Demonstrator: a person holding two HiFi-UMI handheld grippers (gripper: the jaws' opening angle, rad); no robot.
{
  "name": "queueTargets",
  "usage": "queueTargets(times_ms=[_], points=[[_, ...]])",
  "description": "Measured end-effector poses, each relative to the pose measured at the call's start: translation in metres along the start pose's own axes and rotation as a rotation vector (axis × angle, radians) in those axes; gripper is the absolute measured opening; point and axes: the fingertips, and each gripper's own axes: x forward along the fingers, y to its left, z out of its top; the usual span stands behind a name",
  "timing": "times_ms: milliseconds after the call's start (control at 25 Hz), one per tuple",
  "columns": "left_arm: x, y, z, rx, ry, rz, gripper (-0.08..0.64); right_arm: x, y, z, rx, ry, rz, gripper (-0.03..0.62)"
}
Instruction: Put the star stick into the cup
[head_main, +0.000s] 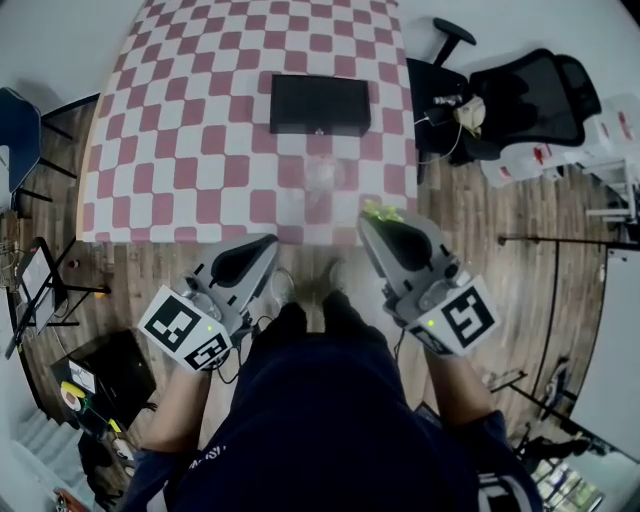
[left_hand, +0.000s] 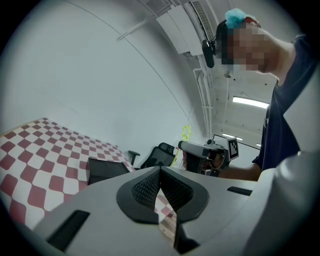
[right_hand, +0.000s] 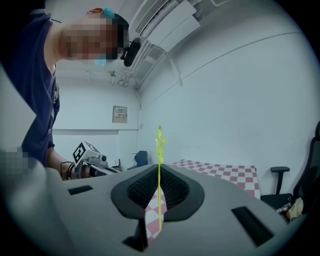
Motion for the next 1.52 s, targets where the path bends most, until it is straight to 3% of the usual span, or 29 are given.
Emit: queueTargets(times_ms=[320,760,960,1240,1520], points=[[0.014,0.029,-0.014,-0.056,0.02,0.087,0.029,0.041,-0.031,-0.015,-0.089,0.035,0.091,0.026],[0.049,0.055,-0.036,-0.113,0.073,0.221,0.029,0.094,-0.061,-0.07,-0.11,0.097,0.265,0.026],[0.055,0.065,-0.047,-0.137,0.094,0.276,0.029,0.11,-0.058,-0.095,-0.23,0.131,0.333,0.026],[0.063,0.073,-0.06,-0.166,0.112,0.313,0.029,0.115,-0.044,-0.133,-0.494,0.16,0.428,0.026],[0.074,0.072,-0.073,-0.175,0.134,0.307,0.029,0.108,-0.039,-0.16,-0.594,0.182,0.447,0.026]])
